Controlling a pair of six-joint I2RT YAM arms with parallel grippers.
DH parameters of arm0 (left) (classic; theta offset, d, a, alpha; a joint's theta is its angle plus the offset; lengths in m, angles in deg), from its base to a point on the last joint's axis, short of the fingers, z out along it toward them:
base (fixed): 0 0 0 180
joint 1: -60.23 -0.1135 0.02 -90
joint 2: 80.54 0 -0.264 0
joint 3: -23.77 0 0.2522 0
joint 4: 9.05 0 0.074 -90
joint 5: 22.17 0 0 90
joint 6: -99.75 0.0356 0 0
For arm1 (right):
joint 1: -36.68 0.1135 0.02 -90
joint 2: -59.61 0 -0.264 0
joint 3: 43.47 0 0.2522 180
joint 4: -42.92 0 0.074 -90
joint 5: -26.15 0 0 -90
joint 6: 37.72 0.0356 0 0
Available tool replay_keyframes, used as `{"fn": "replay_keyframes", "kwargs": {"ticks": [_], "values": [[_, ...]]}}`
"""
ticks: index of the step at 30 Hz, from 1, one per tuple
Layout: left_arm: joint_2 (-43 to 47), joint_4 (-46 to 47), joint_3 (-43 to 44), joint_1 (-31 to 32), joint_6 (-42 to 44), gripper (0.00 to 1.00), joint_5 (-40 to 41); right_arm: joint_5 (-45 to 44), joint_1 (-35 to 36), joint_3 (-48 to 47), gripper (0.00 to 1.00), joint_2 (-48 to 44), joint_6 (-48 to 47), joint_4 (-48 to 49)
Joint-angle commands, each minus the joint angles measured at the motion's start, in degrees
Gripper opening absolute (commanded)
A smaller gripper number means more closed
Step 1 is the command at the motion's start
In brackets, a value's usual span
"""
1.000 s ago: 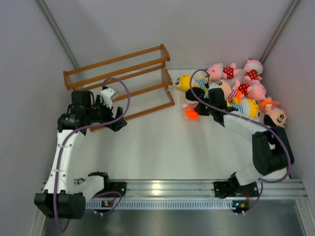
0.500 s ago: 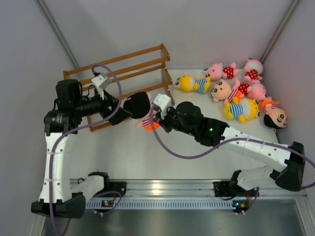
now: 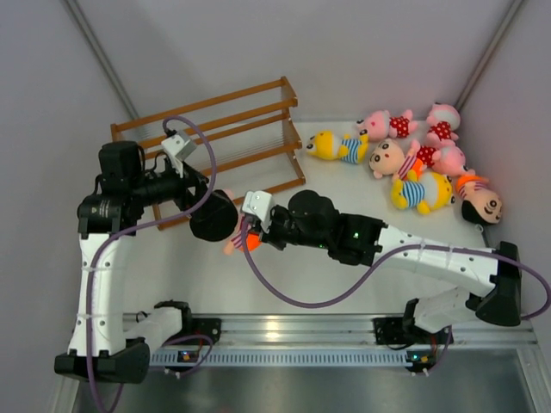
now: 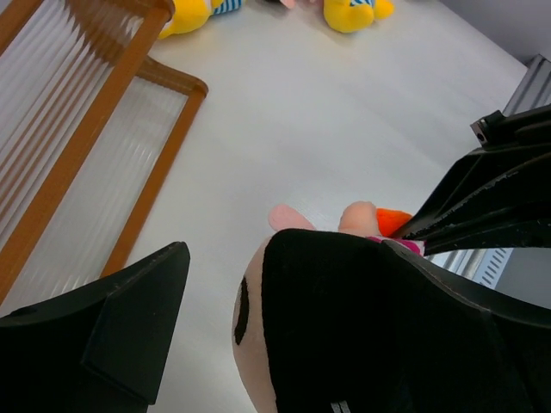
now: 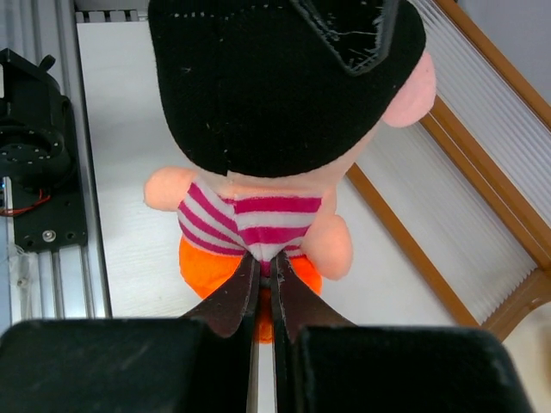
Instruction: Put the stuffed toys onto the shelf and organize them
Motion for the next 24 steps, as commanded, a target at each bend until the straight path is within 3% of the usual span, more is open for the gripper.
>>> {"fn": "replay_keyframes", "kwargs": {"ticks": [1, 11, 18, 24], "values": [[1.0, -2.0, 1.6, 0.2, 2.0, 0.98, -6.0, -2.2, 0.2, -2.2, 0.0, -3.3, -1.6, 2.5], [-0.7, -2.0, 6.7, 0.2, -1.4, 0.98, -12.3, -3.9, -4.9, 1.6, 0.0, -6.1, -0.6, 2.8], [-2.1, -2.1, 3.8, 0.2, -0.4, 0.98, -6.3, -1.8, -4.9, 0.7, 0.0, -7.9, -3.2, 2.9], [-4.4, -2.1, 3.9, 0.7, -1.3, 0.95, -8.4, 2.6, -4.8, -1.2, 0.0, -6.8, -4.1, 3.5]]}}
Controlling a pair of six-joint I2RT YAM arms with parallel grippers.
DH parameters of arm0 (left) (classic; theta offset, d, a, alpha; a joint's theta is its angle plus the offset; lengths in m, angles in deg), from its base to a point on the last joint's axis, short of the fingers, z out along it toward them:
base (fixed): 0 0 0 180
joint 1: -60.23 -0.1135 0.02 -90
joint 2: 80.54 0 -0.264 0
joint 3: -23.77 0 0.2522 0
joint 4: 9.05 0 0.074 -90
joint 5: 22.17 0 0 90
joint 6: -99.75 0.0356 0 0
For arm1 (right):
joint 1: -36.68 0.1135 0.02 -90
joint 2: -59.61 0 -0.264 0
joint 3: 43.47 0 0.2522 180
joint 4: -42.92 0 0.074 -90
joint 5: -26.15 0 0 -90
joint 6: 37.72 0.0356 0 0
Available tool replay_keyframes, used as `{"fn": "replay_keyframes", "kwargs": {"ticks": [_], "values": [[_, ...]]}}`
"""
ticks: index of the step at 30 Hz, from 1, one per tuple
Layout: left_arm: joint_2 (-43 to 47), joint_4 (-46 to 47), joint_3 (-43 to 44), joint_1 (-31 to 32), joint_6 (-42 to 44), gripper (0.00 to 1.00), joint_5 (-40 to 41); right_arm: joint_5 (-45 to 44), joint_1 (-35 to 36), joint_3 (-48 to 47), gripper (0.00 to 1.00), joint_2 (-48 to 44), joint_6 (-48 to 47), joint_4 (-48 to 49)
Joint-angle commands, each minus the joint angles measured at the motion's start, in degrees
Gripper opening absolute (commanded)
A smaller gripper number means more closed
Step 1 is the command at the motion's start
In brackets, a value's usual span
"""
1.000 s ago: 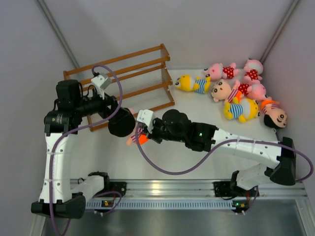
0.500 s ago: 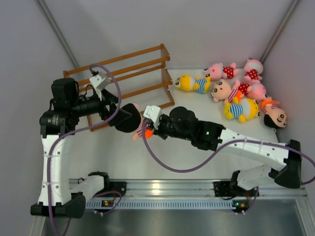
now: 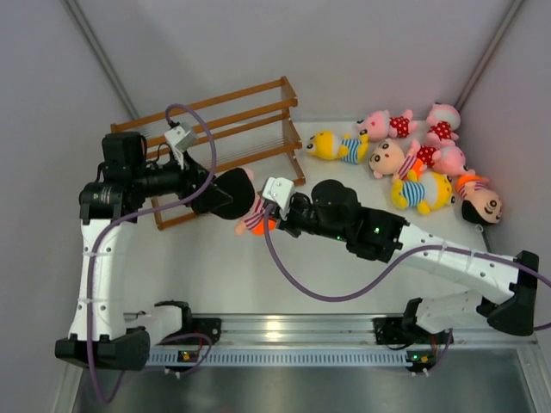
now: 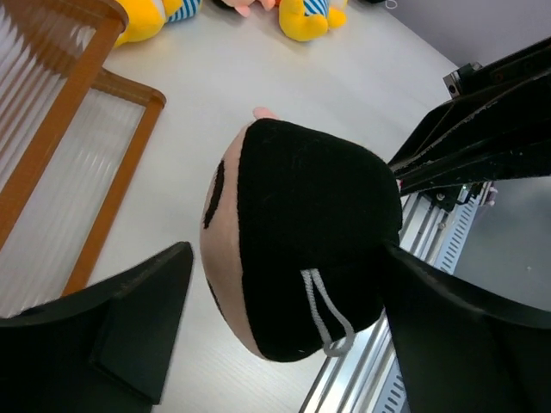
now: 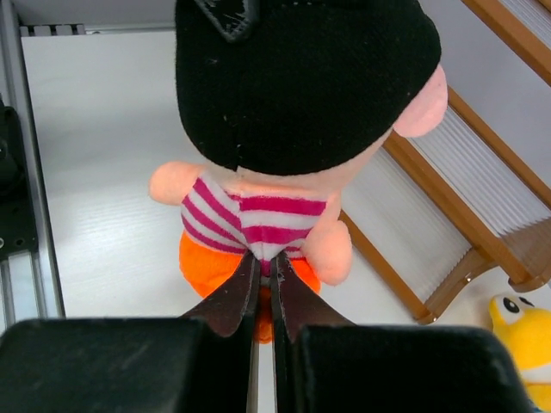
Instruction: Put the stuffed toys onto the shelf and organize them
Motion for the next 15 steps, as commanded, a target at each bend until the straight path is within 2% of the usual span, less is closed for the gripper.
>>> {"fn": "replay_keyframes", "kwargs": {"ticks": [1, 2, 3, 6, 7, 8, 9, 10, 11, 12, 13, 15], "values": [[-0.5, 0.0, 0.0, 0.6, -0.1, 0.84, -1.6, 4.3, -0.2, -3.0, 0.0, -0.6, -1.2, 4.9], [-0.5, 0.0, -0.1, 0.7, 0.5, 0.3, -2.0, 4.6, -0.2, -3.0, 0.0, -0.6, -0.5, 5.3], [-0.3, 0.0, -0.2, 0.8, 0.6, 0.04, -2.0, 5.0, -0.2, -3.0, 0.08, -0.5, 0.0, 5.9], [0.8, 0.1, -0.5, 0.8, 2.4, 0.0, -3.2, 10.1, -2.1, -0.5, 0.54, -1.9, 5.7, 9.3], [1.6, 0.1, -0.7, 0.8, 2.9, 0.0, -3.9, 16.9, -5.3, 1.1, 0.75, -2.6, 8.3, 10.9], [1.8, 0.0, -0.7, 0.8, 3.9, 0.0, -5.0, 20.8, -7.6, 3.3, 0.84, -3.5, 15.2, 17.6], [2.2, 0.1, -0.7, 0.8, 4.3, 0.0, -7.0, 25.1, -10.6, 8.9, 0.89, -5.5, 20.2, 21.5], [2.7, 0.0, -0.5, 0.8, 4.6, 0.0, -8.4, 33.5, -16.7, 12.1, 0.95, -6.5, 24.8, 27.0], [2.8, 0.0, -0.5, 0.8, 4.9, 0.0, -9.8, 37.0, -19.3, 15.3, 0.96, -7.2, 33.6, 36.5], [3.0, 0.0, -0.2, 0.8, 4.9, 0.0, -12.0, 42.0, -22.0, 20.9, 0.97, -8.1, 37.2, 41.7], [2.7, 0.0, 0.2, 0.8, 4.8, 0.0, -13.0, 43.5, -25.5, 23.0, 0.97, -8.4, 39.8, 45.1], [2.5, -0.1, 0.9, 0.8, 4.4, 0.0, -14.8, 46.5, -26.7, 26.7, 0.97, -8.6, 42.8, 50.6]]}}
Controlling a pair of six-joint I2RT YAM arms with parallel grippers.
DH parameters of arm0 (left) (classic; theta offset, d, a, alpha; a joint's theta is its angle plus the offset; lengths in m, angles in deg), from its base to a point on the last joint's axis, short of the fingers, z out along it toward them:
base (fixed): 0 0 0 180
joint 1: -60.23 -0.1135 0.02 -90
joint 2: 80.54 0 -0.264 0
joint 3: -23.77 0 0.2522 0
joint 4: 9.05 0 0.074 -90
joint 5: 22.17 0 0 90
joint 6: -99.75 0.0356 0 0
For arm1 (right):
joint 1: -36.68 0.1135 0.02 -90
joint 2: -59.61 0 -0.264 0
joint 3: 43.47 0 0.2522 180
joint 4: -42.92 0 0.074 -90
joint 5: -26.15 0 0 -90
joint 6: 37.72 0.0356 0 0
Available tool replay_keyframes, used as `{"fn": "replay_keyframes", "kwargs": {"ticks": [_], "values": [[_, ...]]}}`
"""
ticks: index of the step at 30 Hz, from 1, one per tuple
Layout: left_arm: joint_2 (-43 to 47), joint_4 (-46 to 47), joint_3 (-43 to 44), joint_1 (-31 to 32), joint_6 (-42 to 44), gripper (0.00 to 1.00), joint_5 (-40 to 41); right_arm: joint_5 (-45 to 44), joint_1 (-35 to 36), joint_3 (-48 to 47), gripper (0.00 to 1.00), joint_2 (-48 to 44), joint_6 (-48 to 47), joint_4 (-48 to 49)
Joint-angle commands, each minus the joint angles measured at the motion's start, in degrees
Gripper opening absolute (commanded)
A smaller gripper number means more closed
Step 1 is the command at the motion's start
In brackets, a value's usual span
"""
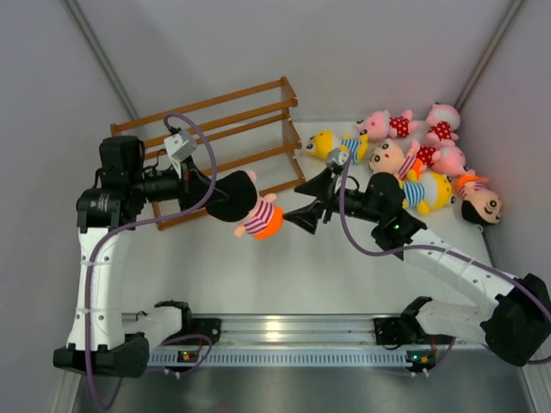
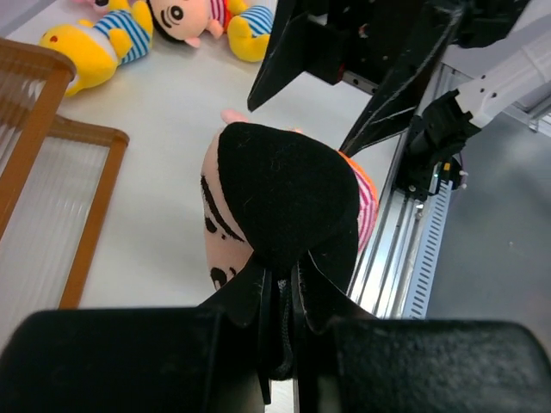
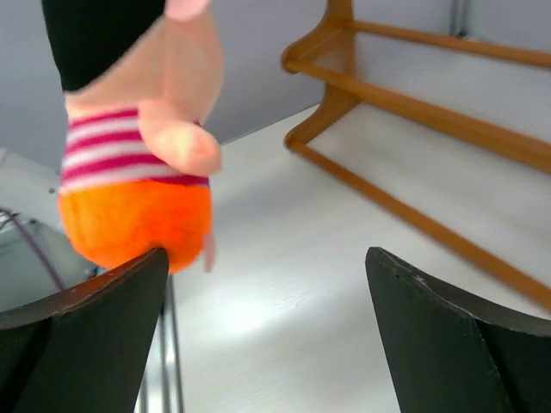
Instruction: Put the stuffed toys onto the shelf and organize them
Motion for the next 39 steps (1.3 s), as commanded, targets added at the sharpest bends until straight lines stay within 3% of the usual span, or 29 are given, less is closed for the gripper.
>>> {"fn": "replay_keyframes", "kwargs": {"ticks": [1, 9, 14, 19, 23, 29, 32, 34, 35, 37, 38, 39], "values": [[0.5, 0.0, 1.7, 0.1, 1.1, 0.0, -8.2, 15.0, -2.7, 5.5, 0.97, -1.3, 13.5, 21.2], [1.2, 0.0, 2.6, 0.1, 1.5, 0.0, -8.5, 21.1, -2.6, 7.3, 0.95, 5.6, 31.0, 47.0], [1.2, -0.1, 4.7, 0.1, 1.8, 0.0, -6.8, 23.9, -2.2, 8.4, 0.94, 13.2, 46.8, 70.1], [0.4, -0.1, 8.0, 0.1, 1.5, 0.0, -7.3, 22.8, -1.4, 7.4, 0.91, 18.3, 53.2, 79.1], [0.5, 0.0, 7.1, 0.1, 1.6, 0.0, -6.6, 20.9, -0.7, 6.9, 0.9, 16.1, 49.9, 77.9], [-0.3, 0.0, 7.3, 0.1, 1.6, 0.0, -7.0, 17.8, 2.3, 5.5, 0.82, 13.1, 39.7, 63.5], [-0.8, 0.0, 7.2, 0.1, 1.2, 0.0, -7.1, 15.8, 3.6, 4.0, 0.73, 11.5, 36.1, 57.4], [-1.0, 0.0, 7.1, 0.1, 1.3, 0.0, -6.9, 14.4, 4.4, 3.0, 0.61, 10.8, 33.3, 52.7], [-0.9, 0.0, 7.1, 0.1, 1.3, 0.0, -6.8, 14.2, 4.7, 1.7, 0.47, 10.3, 32.6, 51.4], [-1.0, 0.0, 7.1, 0.1, 1.1, 0.0, -5.9, 14.2, 5.4, -0.2, 0.28, 10.0, 31.3, 47.4], [-1.0, 0.0, 7.4, 0.1, 1.1, 0.0, -5.1, 14.3, 5.5, -0.8, 0.11, 9.6, 31.1, 46.0], [-1.0, -0.1, 7.6, 0.1, 1.0, 0.03, -3.8, 14.2, 5.4, -1.3, 0.04, 9.1, 29.4, 43.4]]}}
